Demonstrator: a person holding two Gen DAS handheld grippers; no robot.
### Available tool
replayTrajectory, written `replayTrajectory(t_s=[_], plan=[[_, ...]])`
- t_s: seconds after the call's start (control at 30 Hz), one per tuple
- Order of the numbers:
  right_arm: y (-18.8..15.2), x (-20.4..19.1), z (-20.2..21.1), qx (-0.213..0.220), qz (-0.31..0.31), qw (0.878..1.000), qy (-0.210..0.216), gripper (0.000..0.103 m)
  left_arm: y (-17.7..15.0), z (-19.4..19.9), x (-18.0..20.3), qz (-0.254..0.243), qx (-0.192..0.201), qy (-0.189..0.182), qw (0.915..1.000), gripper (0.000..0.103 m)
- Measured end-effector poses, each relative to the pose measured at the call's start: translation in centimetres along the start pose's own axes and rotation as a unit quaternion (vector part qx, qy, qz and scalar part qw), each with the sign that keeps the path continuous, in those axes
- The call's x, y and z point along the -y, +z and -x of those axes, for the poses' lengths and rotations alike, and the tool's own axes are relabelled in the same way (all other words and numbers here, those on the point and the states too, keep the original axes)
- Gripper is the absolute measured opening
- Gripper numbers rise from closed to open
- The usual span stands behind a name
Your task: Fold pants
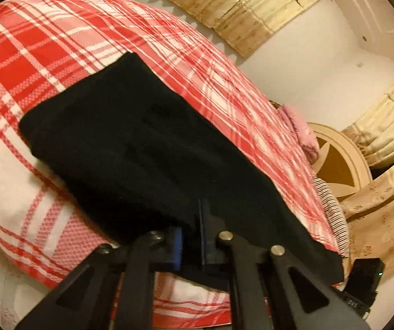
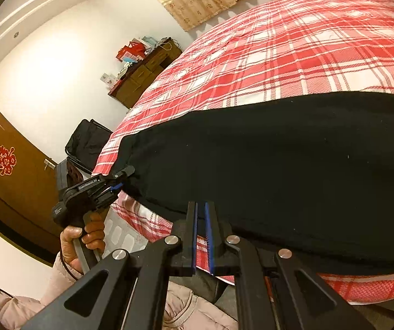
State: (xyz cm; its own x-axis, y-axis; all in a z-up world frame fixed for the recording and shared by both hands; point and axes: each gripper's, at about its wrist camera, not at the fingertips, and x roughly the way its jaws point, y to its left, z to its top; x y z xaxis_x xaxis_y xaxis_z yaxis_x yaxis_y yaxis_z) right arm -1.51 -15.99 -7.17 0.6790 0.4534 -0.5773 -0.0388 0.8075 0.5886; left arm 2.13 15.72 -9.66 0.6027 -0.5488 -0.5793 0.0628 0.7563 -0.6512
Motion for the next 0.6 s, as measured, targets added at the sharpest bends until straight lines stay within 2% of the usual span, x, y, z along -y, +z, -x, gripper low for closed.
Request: replayTrajectory(t_s=[0.13, 0.23, 0.33, 0.37, 0.4, 0.43, 0.47, 0.6], plan=[[-0.3, 0.7, 0.8, -0.004, -0.016, 1.000, -0.008, 0.006, 0.1, 0.9, 0.4, -0.009, 0.009, 0.011, 0.9999, 0.003], [-1.4, 2.5, 1.4, -0.020, -0.060, 0.998, 0.006, 0.006, 0.6, 2.6, 1.5, -0.030, 0.037, 0.003, 0.9989, 0.003], [-2.6, 3.9, 2.0, -0.031, -0.106, 0.993, 0.032, 0.008, 1.5, 3.3, 1.5, -0.037, 0.044, -0.001, 0.9983, 0.003], [-2.9, 4.2, 2.1, -0.031, -0.119, 0.992, 0.038, 0.025, 1.8, 3.3, 1.2, -0.033, 0.044, -0.005, 0.9985, 0.003], [-3.3, 4.9, 2.2, -0.025, -0.145, 0.988, 0.050, 0.061, 1.9, 3.4, 1.1, -0.028, 0.044, -0.008, 0.9986, 0.003], [-3.5, 5.4, 2.3, -0.014, -0.162, 0.985, 0.059, 0.076, 1.9, 3.5, 1.0, -0.026, 0.044, -0.010, 0.9987, 0.003], [-3.7, 5.8, 2.5, -0.003, -0.177, 0.982, 0.071, 0.083, 1.9, 3.5, 1.1, -0.029, 0.043, -0.009, 0.9986, 0.003], [-3.6, 6.6, 1.8, -0.006, -0.211, 0.970, 0.117, 0.083, 1.7, 3.4, 1.1, -0.027, 0.040, -0.008, 0.9988, 0.003]])
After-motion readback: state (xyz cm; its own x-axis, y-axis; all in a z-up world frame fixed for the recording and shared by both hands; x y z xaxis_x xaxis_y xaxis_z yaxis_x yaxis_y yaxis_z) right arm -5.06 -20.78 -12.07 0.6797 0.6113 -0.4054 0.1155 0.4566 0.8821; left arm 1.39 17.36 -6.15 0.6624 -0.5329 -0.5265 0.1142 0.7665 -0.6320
